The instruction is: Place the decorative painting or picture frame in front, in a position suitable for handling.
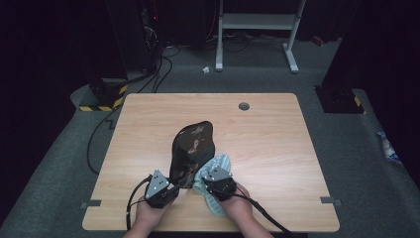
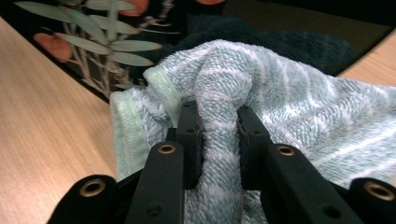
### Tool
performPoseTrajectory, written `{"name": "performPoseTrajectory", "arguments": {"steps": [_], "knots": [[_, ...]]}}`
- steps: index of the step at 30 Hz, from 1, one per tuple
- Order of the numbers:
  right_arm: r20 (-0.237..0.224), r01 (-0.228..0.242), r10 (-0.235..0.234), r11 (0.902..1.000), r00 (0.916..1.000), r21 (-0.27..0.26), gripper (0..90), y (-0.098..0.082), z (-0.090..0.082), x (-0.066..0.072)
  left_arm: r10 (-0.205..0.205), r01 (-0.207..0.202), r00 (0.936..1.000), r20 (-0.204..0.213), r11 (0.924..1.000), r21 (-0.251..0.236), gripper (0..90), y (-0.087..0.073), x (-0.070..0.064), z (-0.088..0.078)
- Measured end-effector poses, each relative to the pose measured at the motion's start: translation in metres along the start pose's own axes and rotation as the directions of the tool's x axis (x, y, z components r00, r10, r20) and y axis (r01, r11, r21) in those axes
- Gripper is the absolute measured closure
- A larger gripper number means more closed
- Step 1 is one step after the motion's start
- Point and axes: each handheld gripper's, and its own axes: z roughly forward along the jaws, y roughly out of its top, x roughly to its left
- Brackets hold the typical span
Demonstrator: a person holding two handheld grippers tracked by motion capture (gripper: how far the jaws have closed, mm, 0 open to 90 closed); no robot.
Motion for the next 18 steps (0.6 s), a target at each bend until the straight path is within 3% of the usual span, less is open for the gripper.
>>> {"name": "performPoseTrajectory", "arguments": {"steps": [3, 9, 18], "knots": [[0.039, -0.002, 0.002, 0.9999, 0.9992, 0.012, 74.4, -0.007, -0.006, -0.012, 0.012, -0.012, 0.9999, 0.005, 0.9999, 0.012, 75.3, -0.001, -0.002, 0.002], [0.116, -0.066, 0.062, 0.9973, 0.9914, 0.032, 74.4, -0.031, -0.024, -0.043, 0.004, -0.004, 1.0, -0.004, 0.9999, 0.014, 74.3, -0.002, 0.001, 0.004], [0.157, -0.055, 0.051, 0.9984, 0.9863, 0.015, 74.5, -0.051, -0.042, -0.045, 0.009, -0.009, 0.9999, 0.008, 0.9998, -0.019, 55.0, 0.0, 0.003, -0.005]]}}
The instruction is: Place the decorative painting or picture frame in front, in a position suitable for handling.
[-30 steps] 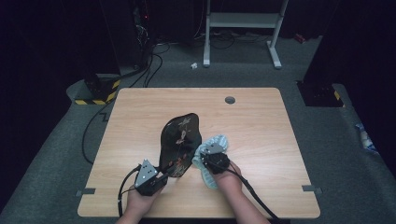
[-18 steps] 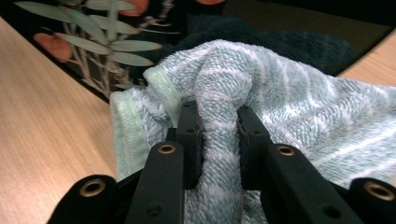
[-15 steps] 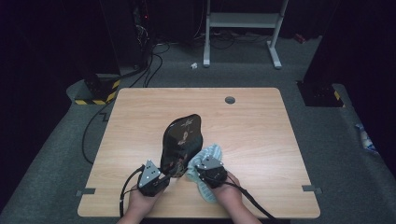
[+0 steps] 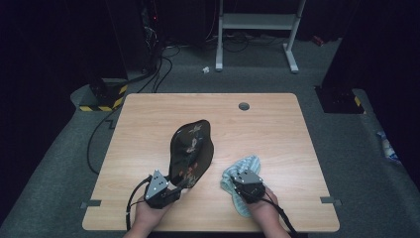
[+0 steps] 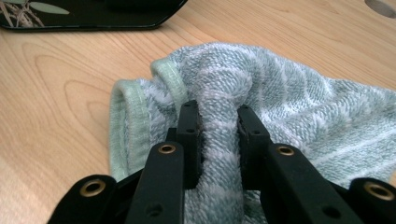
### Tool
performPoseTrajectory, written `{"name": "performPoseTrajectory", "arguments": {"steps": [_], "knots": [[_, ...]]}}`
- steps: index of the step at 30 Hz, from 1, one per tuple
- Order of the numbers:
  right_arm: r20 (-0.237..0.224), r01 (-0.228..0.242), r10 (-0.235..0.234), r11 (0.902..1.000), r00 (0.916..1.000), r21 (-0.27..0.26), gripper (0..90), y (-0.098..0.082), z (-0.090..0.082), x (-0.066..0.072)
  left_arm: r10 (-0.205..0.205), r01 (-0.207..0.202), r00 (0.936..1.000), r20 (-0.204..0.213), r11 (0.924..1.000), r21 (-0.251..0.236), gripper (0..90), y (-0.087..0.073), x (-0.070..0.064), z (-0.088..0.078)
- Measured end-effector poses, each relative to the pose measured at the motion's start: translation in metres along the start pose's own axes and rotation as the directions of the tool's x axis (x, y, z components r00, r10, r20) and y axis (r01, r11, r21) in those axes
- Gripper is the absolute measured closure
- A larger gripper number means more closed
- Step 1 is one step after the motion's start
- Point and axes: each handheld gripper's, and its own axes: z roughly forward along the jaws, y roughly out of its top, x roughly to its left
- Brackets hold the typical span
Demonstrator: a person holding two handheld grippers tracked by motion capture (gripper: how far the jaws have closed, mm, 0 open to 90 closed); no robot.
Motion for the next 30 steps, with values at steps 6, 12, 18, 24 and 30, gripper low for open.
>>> {"name": "performPoseTrajectory", "arguments": {"steps": [6, 12, 18, 24, 30], "knots": [[-0.003, -0.015, 0.015, 0.9998, 0.9999, -0.013, 74.5, -0.005, -0.004, -0.001, -0.014, 0.015, 0.9999, 0.006, 0.9979, -0.063, 50.7, 0.008, 0.004, -0.021], [-0.015, -0.011, 0.01, 0.9999, 0.9998, -0.011, 74.4, -0.005, -0.003, -0.002, -0.028, 0.029, 0.9996, 0.005, 0.998, -0.057, 50.4, 0.008, 0.007, -0.032], [-0.025, -0.019, 0.019, 0.9998, 0.9995, -0.008, 74.3, -0.004, -0.002, -0.003, -0.027, 0.026, 0.9996, -0.006, 0.997, -0.073, 50.4, 0.008, 0.004, -0.046], [-0.036, -0.029, 0.029, 0.9996, 0.9989, -0.004, 74.2, -0.003, -0.001, -0.005, -0.02, 0.019, 0.9998, -0.008, 0.9954, -0.094, 58.6, 0.004, 0.005, -0.056], [-0.038, -0.026, 0.026, 0.9997, 0.9989, -0.004, 74.2, 0.0, 0.003, -0.004, -0.014, 0.009, 0.9986, -0.051, 0.9951, -0.099, 75.7, 0.0, 0.007, -0.064]]}}
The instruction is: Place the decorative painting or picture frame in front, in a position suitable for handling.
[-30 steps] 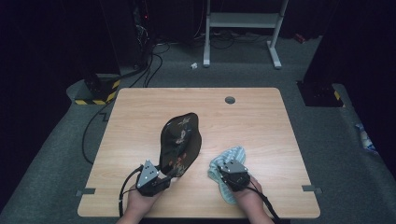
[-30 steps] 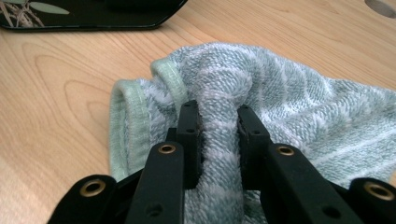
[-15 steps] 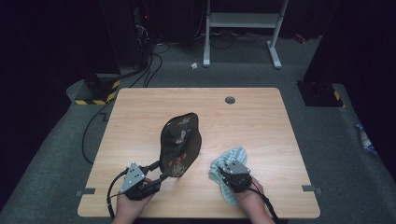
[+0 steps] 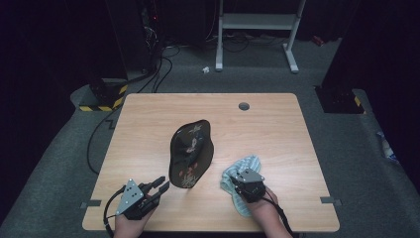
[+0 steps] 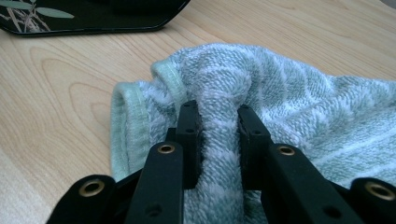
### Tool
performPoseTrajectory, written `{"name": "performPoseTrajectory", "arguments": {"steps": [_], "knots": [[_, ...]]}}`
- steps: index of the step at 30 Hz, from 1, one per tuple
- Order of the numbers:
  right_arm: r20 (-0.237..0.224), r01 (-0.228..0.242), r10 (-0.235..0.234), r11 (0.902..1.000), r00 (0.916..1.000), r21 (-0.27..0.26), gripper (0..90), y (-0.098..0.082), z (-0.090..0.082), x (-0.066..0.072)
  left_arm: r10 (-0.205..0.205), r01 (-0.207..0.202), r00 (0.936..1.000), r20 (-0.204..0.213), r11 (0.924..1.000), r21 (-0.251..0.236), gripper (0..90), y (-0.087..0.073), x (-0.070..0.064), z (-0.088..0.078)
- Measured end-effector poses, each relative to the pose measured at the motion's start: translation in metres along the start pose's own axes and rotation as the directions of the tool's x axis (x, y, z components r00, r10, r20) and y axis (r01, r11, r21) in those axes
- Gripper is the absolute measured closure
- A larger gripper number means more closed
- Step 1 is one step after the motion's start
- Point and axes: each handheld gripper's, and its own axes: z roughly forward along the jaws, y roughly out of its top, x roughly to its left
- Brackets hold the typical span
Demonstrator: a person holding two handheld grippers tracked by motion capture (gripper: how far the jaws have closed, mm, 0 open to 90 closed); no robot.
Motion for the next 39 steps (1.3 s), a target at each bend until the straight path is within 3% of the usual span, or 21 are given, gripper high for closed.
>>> {"name": "performPoseTrajectory", "arguments": {"steps": [4, 9, 14, 19, 22, 26, 30, 33, 39], "knots": [[-0.001, 0.005, -0.005, 1.0, 1.0, -0.007, 74.2, 0.001, 0.001, 0.001, -0.046, 0.048, 0.9972, -0.058, 0.9984, 0.029, 80.0, -0.004, 0.008, 0.003], [-0.009, 0.012, -0.012, 0.9997, 0.9999, -0.019, 74.3, 0.001, 0.001, 0.005, -0.075, 0.078, 0.9948, -0.07, 0.996, 0.043, 85.0, -0.007, 0.013, 0.013], [-0.061, -0.005, 0.002, 0.9986, 0.9981, -0.052, 74.3, 0.003, -0.001, 0.011, -0.084, 0.086, 0.9961, -0.029, 0.9943, 0.063, 85.2, -0.007, 0.015, 0.028], [-0.111, -0.005, -0.007, 0.9939, 0.9938, -0.11, 74.4, 0.016, -0.002, 0.028, -0.078, 0.076, 0.9968, 0.019, 0.993, 0.09, 84.9, -0.008, 0.011, 0.042], [-0.16, 0.007, -0.024, 0.9941, 0.9868, -0.108, 74.3, 0.029, 0.005, 0.041, -0.083, 0.078, 0.9957, 0.042, 0.991, 0.109, 84.9, -0.01, 0.009, 0.048], [-0.191, 0.054, -0.075, 0.9922, 0.9787, -0.112, 74.2, 0.041, 0.014, 0.057, -0.075, 0.068, 0.9951, 0.065, 0.9908, 0.117, 84.8, -0.01, 0.005, 0.051], [-0.228, 0.072, -0.095, 0.9918, 0.9689, -0.106, 74.0, 0.049, 0.021, 0.07, -0.066, 0.057, 0.9951, 0.073, 0.991, 0.121, 84.8, -0.011, 0.001, 0.053], [-0.242, 0.062, -0.088, 0.9918, 0.9662, -0.112, 73.9, 0.052, 0.021, 0.073, -0.07, 0.06, 0.9947, 0.075, 0.991, 0.119, 85.6, -0.011, 0.001, 0.053], [-0.265, 0.037, -0.084, 0.9832, 0.9605, -0.179, 74.0, 0.059, 0.007, 0.075, -0.056, 0.045, 0.9941, 0.092, 0.9921, 0.117, 85.7, -0.01, -0.003, 0.055]]}}
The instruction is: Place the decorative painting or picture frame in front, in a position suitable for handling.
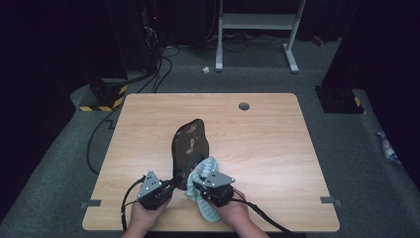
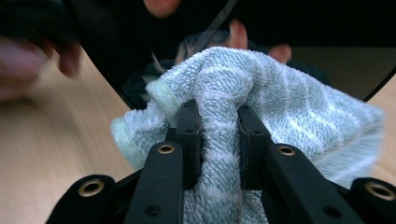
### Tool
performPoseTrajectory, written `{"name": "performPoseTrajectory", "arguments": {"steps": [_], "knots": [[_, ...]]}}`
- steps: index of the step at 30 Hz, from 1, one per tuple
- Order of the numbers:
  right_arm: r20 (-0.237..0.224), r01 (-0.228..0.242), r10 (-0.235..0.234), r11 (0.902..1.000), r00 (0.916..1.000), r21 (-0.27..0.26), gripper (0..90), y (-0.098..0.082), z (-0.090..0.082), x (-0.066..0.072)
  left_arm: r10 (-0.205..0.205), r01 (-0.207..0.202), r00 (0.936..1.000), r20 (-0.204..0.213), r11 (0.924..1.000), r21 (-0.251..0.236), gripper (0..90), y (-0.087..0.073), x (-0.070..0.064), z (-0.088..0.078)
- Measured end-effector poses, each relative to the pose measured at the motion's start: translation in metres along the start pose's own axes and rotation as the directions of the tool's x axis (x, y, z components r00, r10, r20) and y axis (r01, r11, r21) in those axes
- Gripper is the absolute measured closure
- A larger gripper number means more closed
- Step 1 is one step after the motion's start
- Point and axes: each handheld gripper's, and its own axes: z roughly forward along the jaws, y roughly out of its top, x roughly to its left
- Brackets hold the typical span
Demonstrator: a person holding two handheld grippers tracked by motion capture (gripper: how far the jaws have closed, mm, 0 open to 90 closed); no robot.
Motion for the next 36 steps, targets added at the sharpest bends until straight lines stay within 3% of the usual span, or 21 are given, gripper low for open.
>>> {"name": "performPoseTrajectory", "arguments": {"steps": [11, 22, 27, 36], "knots": [[0.0, 0.054, -0.054, 0.9948, 0.9985, -0.087, 73.6, 0.034, -0.022, 0.007, 0.012, -0.012, 0.9999, 0.008, 0.9997, -0.02, 86.8, 0.003, -0.004, -0.004], [0.015, 0.097, -0.096, 0.9797, 0.9953, -0.176, 73.5, 0.06, -0.042, 0.016, 0.034, -0.034, 0.9993, 0.013, 0.9994, -0.006, 87.5, 0.003, -0.007, -0.001], [0.015, 0.103, -0.102, 0.9856, 0.9947, -0.134, 73.5, 0.048, -0.036, 0.019, 0.03, -0.03, 0.9995, 0.013, 0.9995, -0.008, 88.4, 0.003, -0.007, -0.001], [0.026, 0.078, -0.078, 0.9969, 0.9966, -0.011, 73.4, 0.007, -0.011, 0.015, 0.028, -0.028, 0.9995, 0.013, 0.9996, -0.008, 88.7, 0.003, -0.006, -0.002]]}}
